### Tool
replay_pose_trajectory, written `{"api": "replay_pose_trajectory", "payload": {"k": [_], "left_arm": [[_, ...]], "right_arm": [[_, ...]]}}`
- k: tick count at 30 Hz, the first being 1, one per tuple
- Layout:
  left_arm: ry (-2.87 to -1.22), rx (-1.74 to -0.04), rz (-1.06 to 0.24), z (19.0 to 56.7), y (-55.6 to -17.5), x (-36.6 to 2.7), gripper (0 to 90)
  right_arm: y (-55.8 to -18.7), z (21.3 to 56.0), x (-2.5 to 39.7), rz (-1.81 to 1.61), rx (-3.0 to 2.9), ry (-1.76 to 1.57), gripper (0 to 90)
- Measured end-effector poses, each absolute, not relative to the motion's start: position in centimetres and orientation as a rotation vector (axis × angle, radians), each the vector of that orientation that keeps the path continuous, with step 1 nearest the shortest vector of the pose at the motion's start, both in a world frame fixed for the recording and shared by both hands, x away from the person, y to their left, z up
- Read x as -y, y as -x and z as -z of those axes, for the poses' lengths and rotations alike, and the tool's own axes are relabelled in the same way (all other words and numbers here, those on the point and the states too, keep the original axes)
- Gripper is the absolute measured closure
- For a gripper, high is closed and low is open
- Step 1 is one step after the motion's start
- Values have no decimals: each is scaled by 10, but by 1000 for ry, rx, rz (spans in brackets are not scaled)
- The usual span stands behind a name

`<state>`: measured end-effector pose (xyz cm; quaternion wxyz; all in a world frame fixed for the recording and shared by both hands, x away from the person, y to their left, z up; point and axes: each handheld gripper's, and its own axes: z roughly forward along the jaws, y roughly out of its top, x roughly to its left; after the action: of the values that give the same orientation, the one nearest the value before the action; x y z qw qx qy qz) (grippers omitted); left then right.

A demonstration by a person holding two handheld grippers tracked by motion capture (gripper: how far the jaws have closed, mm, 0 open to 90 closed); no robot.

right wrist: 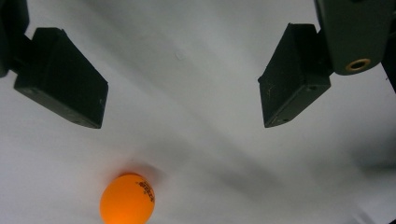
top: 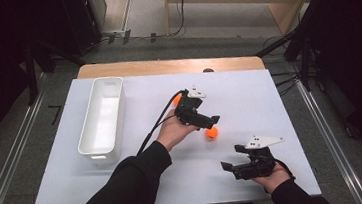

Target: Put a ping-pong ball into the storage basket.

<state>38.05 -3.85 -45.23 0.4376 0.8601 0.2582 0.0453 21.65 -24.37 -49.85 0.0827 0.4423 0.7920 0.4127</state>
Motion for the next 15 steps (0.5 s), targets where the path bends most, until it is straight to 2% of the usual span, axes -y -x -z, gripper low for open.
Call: {"api": "replay_pose_trajectory", "payload": {"k": [15], "left_arm": [[-2146, -668, -107, 457, -381, 41, 67]], "right_arm": [[-217, 498, 244, -1237, -2364, -1312, 141]]}}
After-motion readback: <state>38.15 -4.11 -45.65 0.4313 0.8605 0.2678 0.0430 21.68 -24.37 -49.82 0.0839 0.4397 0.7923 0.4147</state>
